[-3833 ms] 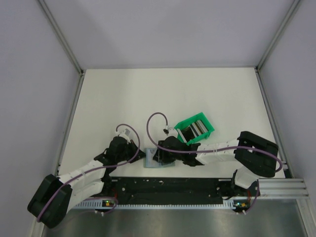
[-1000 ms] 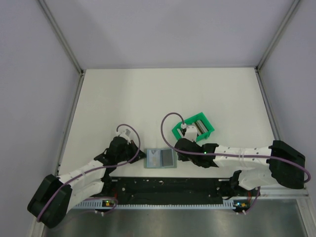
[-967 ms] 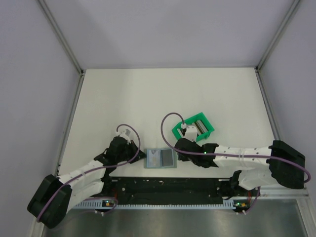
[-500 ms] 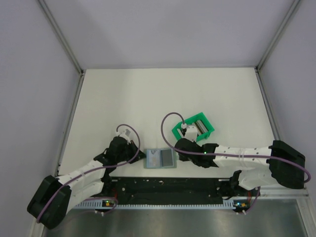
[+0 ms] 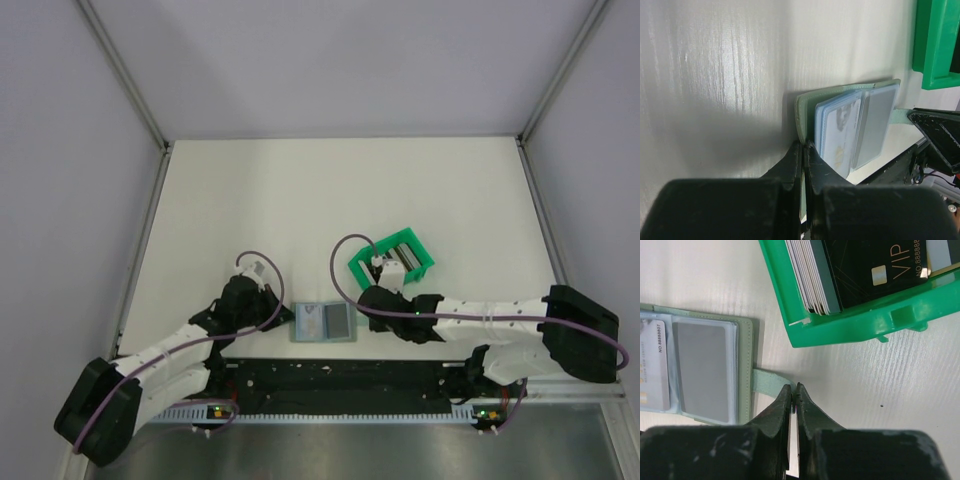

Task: Put the credit cards into the card holder
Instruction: Close the card holder at the center of the board.

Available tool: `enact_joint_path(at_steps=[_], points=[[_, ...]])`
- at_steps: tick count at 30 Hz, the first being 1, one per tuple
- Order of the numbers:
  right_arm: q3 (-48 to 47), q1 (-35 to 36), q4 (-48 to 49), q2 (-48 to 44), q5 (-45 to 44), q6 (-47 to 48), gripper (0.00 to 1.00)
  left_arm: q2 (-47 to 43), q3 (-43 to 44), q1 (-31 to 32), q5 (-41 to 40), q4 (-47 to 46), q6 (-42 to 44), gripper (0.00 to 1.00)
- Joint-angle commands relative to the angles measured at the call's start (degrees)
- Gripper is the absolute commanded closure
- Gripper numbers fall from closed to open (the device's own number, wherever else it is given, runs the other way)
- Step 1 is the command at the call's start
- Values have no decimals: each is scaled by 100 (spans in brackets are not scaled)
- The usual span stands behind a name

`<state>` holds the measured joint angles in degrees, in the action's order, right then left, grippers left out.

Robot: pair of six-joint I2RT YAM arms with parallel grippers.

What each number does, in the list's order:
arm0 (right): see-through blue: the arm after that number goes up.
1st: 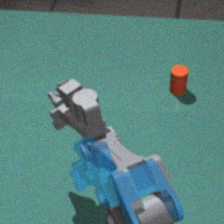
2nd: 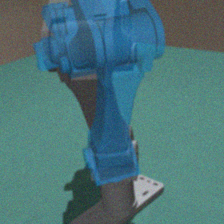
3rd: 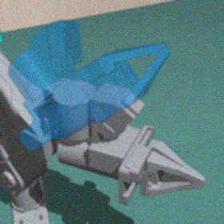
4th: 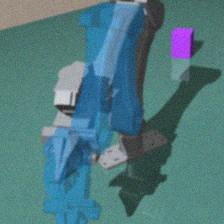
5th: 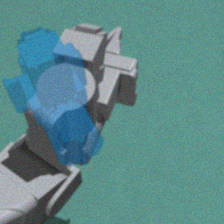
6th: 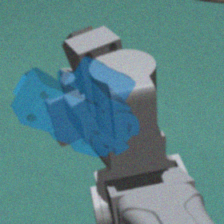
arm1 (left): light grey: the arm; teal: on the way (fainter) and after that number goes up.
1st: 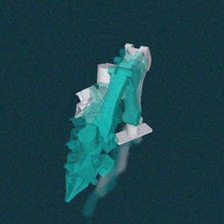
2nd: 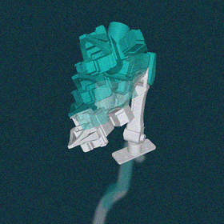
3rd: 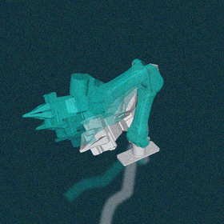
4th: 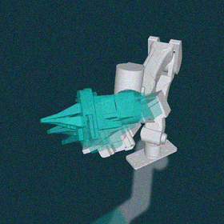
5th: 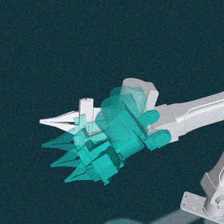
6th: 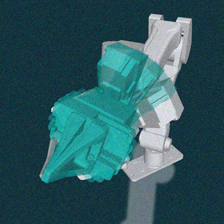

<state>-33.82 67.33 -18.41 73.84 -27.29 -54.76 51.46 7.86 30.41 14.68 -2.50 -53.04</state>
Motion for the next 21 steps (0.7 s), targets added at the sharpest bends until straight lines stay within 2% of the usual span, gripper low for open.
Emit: enact_joint_path(at_steps=[1,10,19,21], points=[[130,-1,118,-239,-84,-105,100,-136,321,-9,17,215,206,100],[411,-1,681,-274,48,-201,100,-172,954,-9,395,900,443,100],[605,-1,1199,-292,224,-298,100,-198,1359,35,879,936,435,100],[631,-1,1261,-292,250,-324,100,-198,1385,70,984,848,417,97]])
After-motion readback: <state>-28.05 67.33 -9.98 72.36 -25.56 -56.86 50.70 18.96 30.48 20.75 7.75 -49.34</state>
